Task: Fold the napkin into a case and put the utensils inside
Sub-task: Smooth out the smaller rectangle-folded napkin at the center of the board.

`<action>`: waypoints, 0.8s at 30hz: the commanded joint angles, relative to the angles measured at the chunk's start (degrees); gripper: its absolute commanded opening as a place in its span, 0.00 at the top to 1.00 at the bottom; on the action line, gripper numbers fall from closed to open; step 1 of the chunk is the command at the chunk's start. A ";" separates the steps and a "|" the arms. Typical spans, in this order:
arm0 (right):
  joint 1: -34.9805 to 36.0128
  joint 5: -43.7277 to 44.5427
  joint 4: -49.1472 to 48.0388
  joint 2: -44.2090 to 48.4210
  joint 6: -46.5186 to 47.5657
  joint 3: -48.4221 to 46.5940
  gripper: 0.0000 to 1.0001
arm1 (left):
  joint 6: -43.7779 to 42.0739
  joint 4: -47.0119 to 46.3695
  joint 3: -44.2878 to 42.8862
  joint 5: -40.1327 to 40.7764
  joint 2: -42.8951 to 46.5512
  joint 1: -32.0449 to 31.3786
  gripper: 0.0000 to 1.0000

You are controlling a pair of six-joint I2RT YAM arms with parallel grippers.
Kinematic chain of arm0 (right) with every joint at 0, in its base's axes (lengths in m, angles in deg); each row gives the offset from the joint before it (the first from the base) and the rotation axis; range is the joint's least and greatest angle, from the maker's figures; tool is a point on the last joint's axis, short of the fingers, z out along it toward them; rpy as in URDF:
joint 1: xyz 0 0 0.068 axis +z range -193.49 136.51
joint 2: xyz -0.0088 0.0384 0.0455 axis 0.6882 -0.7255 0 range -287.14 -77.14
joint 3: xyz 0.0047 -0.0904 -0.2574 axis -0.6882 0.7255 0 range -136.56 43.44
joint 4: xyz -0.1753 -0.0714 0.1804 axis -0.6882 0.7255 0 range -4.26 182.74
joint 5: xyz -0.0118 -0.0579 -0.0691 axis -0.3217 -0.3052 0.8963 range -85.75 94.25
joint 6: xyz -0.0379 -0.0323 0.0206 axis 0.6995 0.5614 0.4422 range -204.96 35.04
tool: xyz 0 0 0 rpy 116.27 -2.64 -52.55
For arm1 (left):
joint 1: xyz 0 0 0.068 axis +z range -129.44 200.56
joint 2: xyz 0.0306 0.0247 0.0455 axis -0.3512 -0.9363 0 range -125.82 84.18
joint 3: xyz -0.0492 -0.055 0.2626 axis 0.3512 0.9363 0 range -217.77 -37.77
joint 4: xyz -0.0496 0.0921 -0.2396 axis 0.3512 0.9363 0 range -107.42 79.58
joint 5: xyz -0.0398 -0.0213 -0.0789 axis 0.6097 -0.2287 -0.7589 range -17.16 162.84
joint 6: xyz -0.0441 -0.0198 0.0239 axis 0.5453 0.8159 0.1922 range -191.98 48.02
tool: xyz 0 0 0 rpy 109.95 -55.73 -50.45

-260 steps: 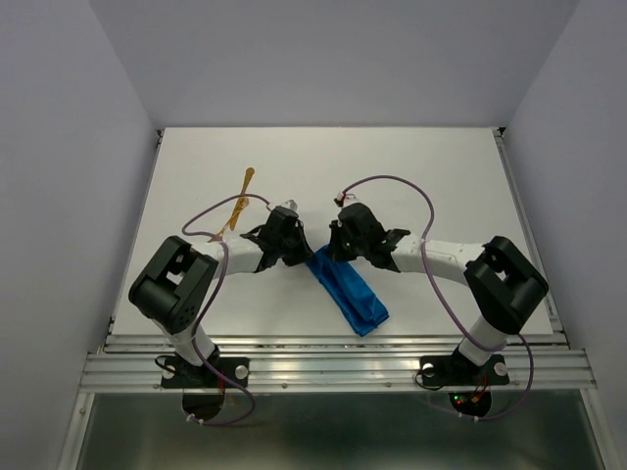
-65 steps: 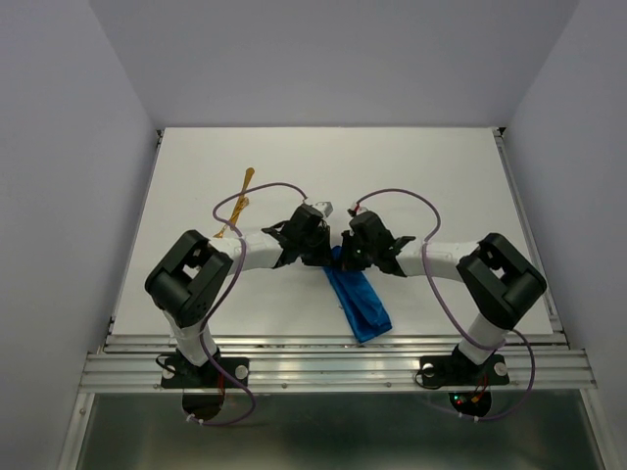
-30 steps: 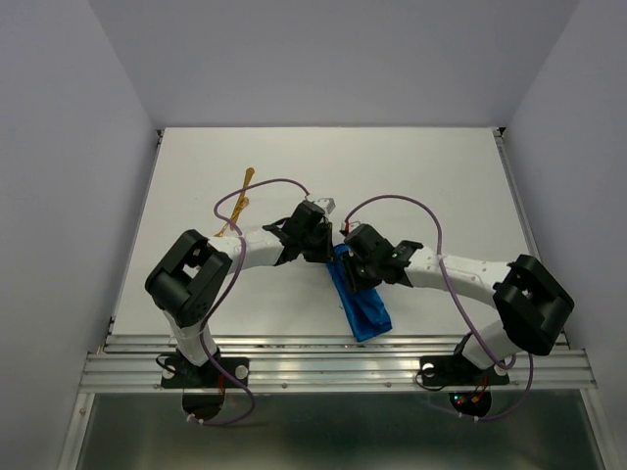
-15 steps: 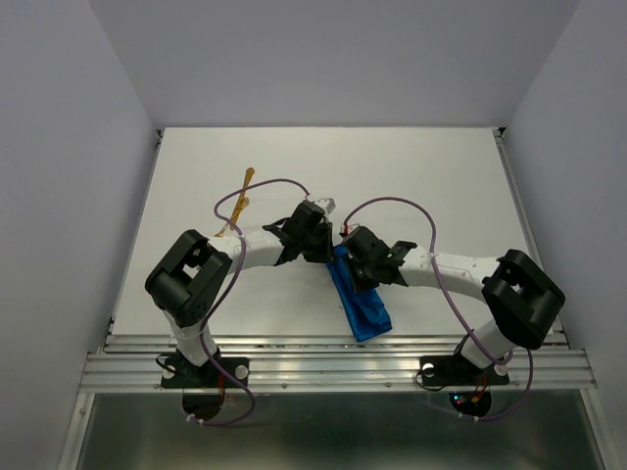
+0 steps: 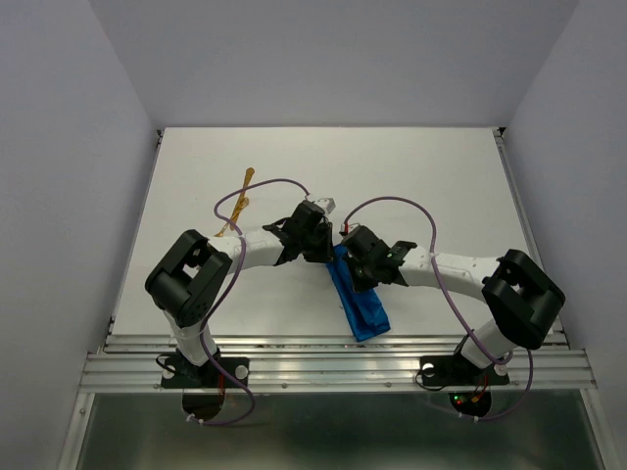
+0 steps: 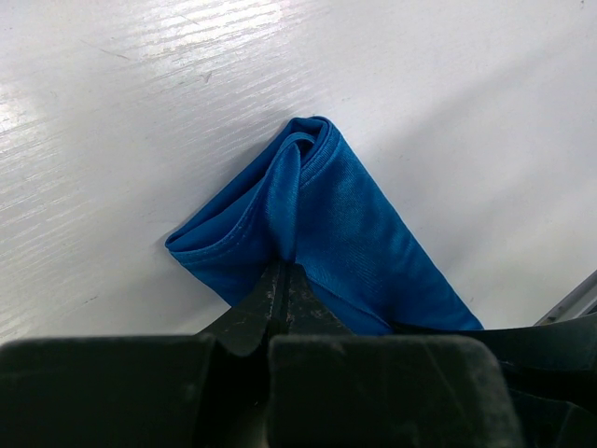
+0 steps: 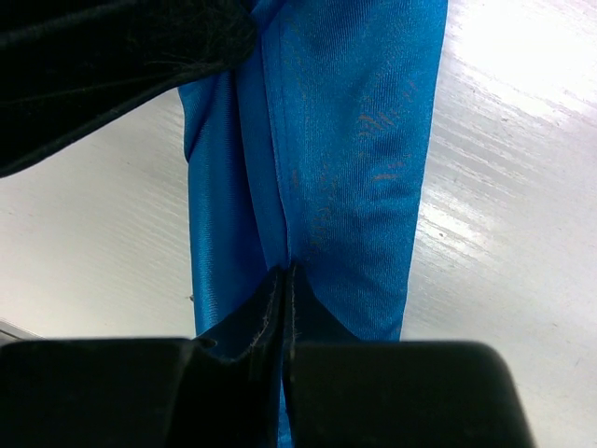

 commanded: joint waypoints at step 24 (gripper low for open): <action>0.91 -1.61 -6.60 -4.57 -1.24 -3.73 0.99 | -0.58 -0.63 -2.10 -1.16 -0.32 0.03 1.00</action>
